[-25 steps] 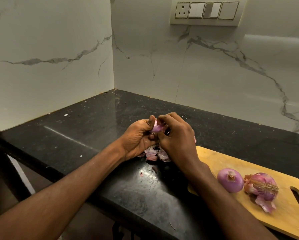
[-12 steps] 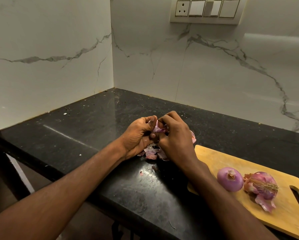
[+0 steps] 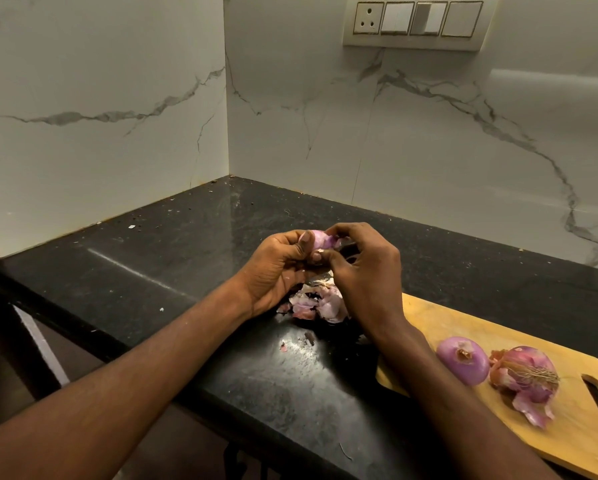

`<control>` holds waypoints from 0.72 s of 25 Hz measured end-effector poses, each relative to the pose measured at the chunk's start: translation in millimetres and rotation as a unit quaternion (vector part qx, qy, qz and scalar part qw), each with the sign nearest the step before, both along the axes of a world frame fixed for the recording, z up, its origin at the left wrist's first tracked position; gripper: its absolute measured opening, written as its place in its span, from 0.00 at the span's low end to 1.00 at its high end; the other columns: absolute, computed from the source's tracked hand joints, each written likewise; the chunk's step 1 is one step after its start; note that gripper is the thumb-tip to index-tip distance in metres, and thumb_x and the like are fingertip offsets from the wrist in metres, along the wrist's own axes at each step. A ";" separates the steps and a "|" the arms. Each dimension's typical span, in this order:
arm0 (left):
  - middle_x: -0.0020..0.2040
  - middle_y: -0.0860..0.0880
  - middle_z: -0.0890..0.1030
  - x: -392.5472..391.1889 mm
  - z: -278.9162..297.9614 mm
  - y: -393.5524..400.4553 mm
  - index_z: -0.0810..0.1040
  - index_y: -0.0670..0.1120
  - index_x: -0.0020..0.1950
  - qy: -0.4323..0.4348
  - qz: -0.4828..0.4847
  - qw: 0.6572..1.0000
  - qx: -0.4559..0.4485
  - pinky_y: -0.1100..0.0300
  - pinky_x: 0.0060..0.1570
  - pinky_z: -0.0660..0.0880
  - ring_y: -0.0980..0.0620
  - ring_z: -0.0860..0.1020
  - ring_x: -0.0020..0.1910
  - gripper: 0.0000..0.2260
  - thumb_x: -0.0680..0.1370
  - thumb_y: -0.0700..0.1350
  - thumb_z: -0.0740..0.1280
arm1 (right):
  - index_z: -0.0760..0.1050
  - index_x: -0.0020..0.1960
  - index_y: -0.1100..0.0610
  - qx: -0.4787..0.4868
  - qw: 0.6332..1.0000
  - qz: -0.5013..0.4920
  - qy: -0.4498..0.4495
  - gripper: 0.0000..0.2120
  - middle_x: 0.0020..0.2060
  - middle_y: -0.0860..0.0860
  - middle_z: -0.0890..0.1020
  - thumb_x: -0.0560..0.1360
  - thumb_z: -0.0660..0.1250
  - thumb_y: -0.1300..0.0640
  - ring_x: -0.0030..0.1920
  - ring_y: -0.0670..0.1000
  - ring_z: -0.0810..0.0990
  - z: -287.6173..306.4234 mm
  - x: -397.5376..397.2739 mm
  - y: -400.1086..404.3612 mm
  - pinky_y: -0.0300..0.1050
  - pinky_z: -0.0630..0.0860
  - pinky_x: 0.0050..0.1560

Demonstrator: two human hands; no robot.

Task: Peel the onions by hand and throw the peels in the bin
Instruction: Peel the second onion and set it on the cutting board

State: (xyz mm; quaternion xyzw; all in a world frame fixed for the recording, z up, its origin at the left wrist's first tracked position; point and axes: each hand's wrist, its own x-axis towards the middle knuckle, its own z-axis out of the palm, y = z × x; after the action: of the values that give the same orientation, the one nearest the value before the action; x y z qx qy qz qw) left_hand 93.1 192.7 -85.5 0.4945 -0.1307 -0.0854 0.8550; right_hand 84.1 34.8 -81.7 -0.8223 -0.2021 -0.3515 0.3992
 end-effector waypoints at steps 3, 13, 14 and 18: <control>0.47 0.38 0.80 -0.6 -0.5 -0.3 0.73 0.28 0.67 0.009 -0.003 1.000 0.011 0.50 0.51 0.85 0.55 0.80 0.36 0.23 0.81 0.46 0.64 | 0.81 0.56 0.56 -0.018 0.999 0.014 0.026 0.16 0.48 0.48 0.81 0.70 0.79 0.65 0.46 0.46 0.80 0.9 1.0 1.8 0.40 0.80 0.49; 0.40 0.43 0.77 0.6 -0.3 0.8 0.79 0.33 0.61 0.051 0.000 0.999 0.015 0.48 0.53 0.83 0.52 0.80 0.38 0.18 0.86 0.47 0.59 | 0.82 0.55 0.57 -0.017 0.999 0.016 0.027 0.13 0.47 0.48 0.81 0.71 0.76 0.66 0.45 0.48 0.79 2.3 2.1 2.8 0.46 0.80 0.46; 0.43 0.40 0.80 0.3 -0.3 0.9 0.78 0.33 0.61 0.055 0.004 0.998 0.008 0.46 0.54 0.83 0.50 0.80 0.40 0.18 0.86 0.48 0.60 | 0.82 0.58 0.57 -0.023 0.999 0.023 0.030 0.16 0.49 0.48 0.82 0.71 0.77 0.65 0.47 0.47 0.80 3.1 1.8 1.0 0.43 0.80 0.48; 0.64 0.26 0.76 0.1 -0.4 1.5 0.73 0.30 0.68 0.045 0.008 0.998 0.031 0.44 0.56 0.82 0.37 0.78 0.56 0.23 0.84 0.49 0.62 | 0.81 0.59 0.56 -0.043 0.999 0.027 0.001 0.17 0.51 0.47 0.81 0.71 0.78 0.65 0.48 0.46 0.80 2.2 -0.4 -0.3 0.36 0.79 0.48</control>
State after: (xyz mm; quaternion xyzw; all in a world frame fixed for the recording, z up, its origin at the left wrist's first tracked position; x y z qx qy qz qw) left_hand 93.2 194.2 -85.9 0.5170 -0.0856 -0.1050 0.8452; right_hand 83.7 34.5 -79.5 -0.8334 -0.2384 -0.3306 0.3732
